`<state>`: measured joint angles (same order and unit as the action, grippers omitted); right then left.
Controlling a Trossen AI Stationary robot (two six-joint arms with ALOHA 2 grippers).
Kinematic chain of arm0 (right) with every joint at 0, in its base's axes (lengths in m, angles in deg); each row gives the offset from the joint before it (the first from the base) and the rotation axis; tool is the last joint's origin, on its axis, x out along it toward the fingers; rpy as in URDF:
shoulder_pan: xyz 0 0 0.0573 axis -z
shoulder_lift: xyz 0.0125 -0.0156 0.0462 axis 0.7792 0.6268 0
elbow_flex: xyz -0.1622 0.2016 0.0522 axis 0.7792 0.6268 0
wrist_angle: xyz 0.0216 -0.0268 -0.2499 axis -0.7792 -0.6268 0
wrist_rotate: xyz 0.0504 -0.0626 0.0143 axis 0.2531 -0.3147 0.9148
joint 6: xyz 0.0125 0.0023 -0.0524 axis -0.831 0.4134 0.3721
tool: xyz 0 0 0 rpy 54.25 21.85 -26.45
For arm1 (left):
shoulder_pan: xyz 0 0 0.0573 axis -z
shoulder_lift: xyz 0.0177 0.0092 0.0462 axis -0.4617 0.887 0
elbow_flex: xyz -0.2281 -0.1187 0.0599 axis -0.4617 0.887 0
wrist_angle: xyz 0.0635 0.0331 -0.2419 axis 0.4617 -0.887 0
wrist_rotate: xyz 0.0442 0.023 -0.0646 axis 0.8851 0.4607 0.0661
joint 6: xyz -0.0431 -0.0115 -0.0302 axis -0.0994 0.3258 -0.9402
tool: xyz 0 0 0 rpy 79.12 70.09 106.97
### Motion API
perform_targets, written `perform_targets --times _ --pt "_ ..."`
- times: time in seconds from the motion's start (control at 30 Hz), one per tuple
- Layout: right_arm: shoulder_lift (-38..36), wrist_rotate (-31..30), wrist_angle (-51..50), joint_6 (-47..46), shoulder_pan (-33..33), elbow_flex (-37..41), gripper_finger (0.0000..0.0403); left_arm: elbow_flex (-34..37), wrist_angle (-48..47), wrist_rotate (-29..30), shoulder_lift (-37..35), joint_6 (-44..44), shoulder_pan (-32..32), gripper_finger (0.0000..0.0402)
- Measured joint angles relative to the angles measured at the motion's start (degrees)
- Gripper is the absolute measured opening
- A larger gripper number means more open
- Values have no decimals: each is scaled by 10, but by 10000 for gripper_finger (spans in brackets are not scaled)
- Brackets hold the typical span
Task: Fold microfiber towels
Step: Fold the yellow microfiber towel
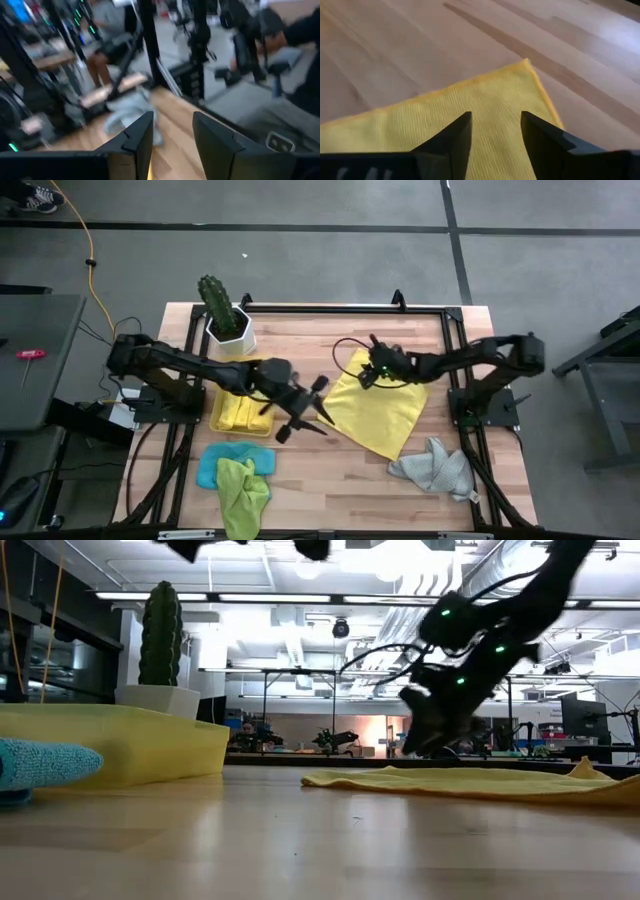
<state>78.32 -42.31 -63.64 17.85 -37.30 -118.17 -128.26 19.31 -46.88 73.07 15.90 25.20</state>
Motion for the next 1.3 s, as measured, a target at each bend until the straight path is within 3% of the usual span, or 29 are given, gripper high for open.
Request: perform_targets --times 0.13,0.23,0.33,0.4,0.53,0.9,1.3 --pt "59 -19 -46 21 1 -67 124 85 79 71 -86 -47 -11 127" --pt "87 -31 -111 21 5 -108 79 140 88 140 -148 -66 -13 127" --pt "101 -41 -133 17 9 -139 23 175 89 179 -199 -71 -9 127" --pt "107 -50 -148 17 13 -152 7 190 92 199 -224 -76 -5 127" --pt "125 -37 -172 3 33 -181 20 195 75 212 -242 -76 -2 127" --pt "218 -1 -171 20 54 -272 2 195 68 260 -245 -76 1 127" --pt "324 119 -197 156 43 -501 0 195 63 284 -245 -76 1 127"
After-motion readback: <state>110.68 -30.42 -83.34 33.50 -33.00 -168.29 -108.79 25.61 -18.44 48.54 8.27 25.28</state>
